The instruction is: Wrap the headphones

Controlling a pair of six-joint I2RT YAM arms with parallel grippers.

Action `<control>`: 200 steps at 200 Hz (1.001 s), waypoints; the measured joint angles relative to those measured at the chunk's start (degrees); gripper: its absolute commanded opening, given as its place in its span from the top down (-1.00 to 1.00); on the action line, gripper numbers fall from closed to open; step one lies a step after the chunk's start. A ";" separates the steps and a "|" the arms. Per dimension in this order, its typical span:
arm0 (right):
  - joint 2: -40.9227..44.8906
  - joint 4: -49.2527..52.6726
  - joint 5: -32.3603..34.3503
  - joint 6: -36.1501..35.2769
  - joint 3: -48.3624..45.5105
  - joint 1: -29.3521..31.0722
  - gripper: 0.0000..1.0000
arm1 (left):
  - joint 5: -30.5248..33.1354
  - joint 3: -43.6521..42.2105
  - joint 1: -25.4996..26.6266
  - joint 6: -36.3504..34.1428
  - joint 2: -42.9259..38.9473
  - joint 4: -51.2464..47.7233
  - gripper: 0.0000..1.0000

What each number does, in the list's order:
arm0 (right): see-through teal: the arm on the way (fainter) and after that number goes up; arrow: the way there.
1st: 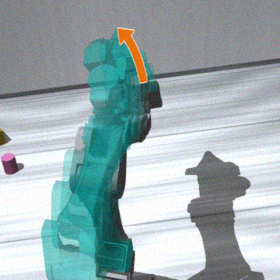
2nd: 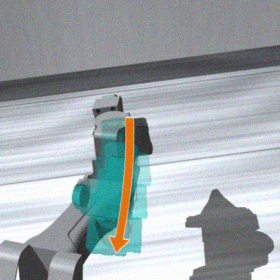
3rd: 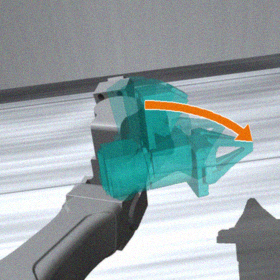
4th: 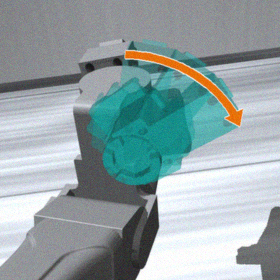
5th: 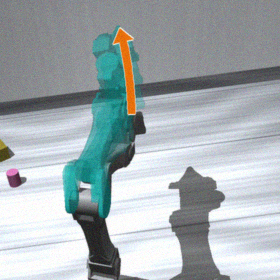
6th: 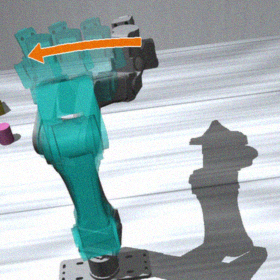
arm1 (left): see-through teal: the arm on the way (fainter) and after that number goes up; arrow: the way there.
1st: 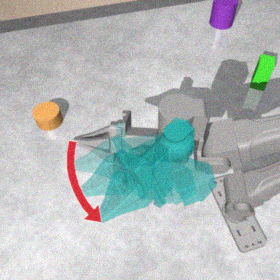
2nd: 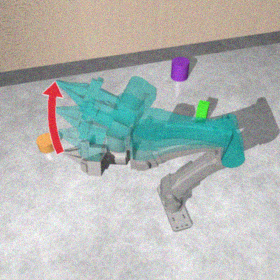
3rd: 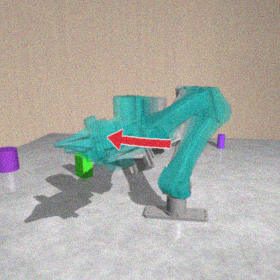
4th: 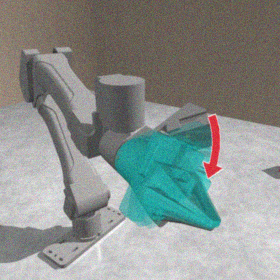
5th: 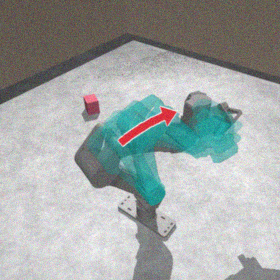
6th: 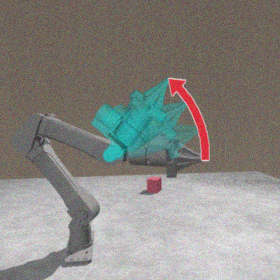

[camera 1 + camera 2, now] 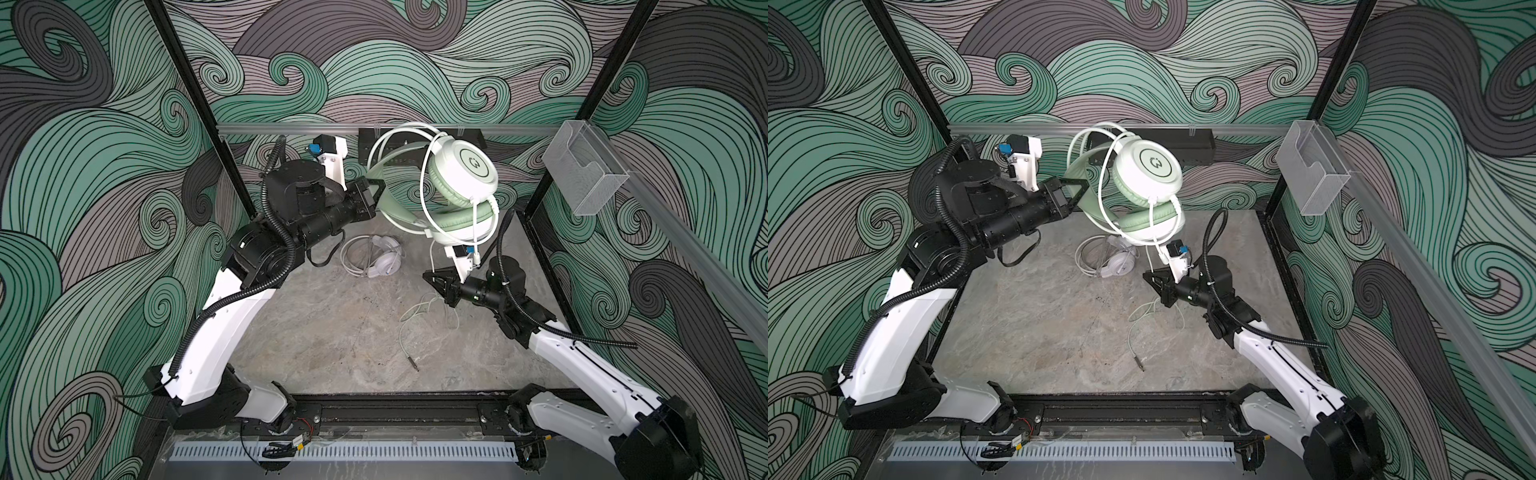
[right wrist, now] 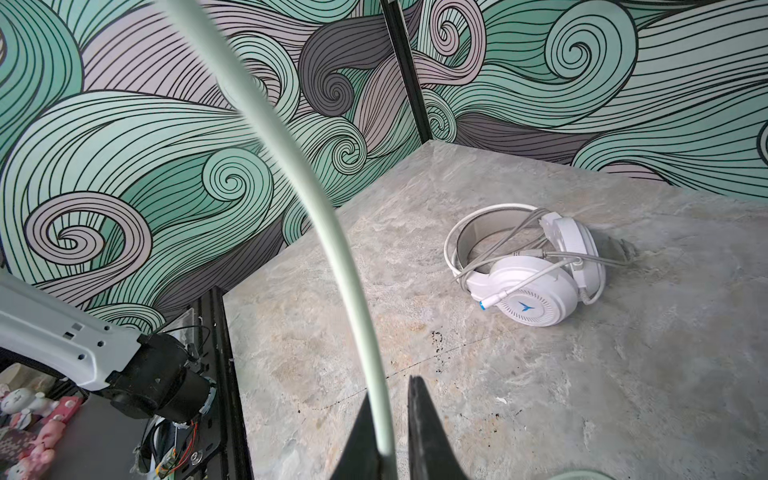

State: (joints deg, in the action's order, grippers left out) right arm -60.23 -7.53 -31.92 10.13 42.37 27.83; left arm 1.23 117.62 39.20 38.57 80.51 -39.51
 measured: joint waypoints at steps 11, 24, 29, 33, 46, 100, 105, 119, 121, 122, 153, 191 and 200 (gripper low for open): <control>0.07 0.02 0.20 0.00 -0.20 0.33 0.91 | 0.61 -1.31 -0.26 0.70 -0.68 0.66 1.00; 0.35 0.15 0.52 -0.13 -0.63 0.90 1.00 | 1.68 -2.86 -0.61 1.68 -1.53 1.18 1.00; 0.48 0.50 0.81 -0.15 -0.68 1.16 1.00 | 2.25 -3.50 -0.81 2.19 -1.79 1.38 1.00; 0.61 0.76 1.09 -0.15 -0.72 1.38 1.00 | 2.73 -3.89 -0.96 2.69 -1.99 1.51 1.00; 1.16 1.75 2.43 -0.39 -0.74 2.14 1.00 | 4.28 -5.25 -1.44 4.22 -2.47 2.23 1.00; 2.89 6.73 9.86 -3.48 -0.17 6.86 1.00 | 9.60 -8.28 -2.45 9.75 -2.56 5.70 1.00; 2.89 7.34 10.60 -3.87 -0.02 7.48 1.00 | 10.10 -8.28 -2.45 10.14 -2.45 5.88 1.00; 2.95 9.01 12.63 -5.14 0.39 9.35 1.00 | 11.43 -8.31 -2.45 11.30 -2.19 6.54 1.00; 2.95 9.11 12.90 -5.27 0.46 9.60 1.00 | 11.56 -8.35 -2.45 11.43 -2.16 6.62 1.00; 2.95 9.20 12.96 -5.29 0.48 9.66 1.00 | 11.65 -8.37 -2.45 11.50 -2.14 6.64 1.00; 3.08 12.55 16.59 -7.96 2.10 13.22 1.00 | 15.21 -9.38 -2.67 11.93 -1.18 7.41 1.00; 3.65 18.23 20.46 -11.63 5.99 18.58 1.00 | 21.29 -11.89 -2.84 8.81 0.17 7.52 1.00; 3.98 19.39 21.35 -12.52 7.06 20.09 1.00 | 22.77 -12.00 -2.84 7.30 0.74 7.32 1.00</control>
State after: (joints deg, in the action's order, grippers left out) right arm -56.25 11.86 -10.57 -2.39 49.43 47.92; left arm 24.01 105.62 36.36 45.87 81.25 -32.18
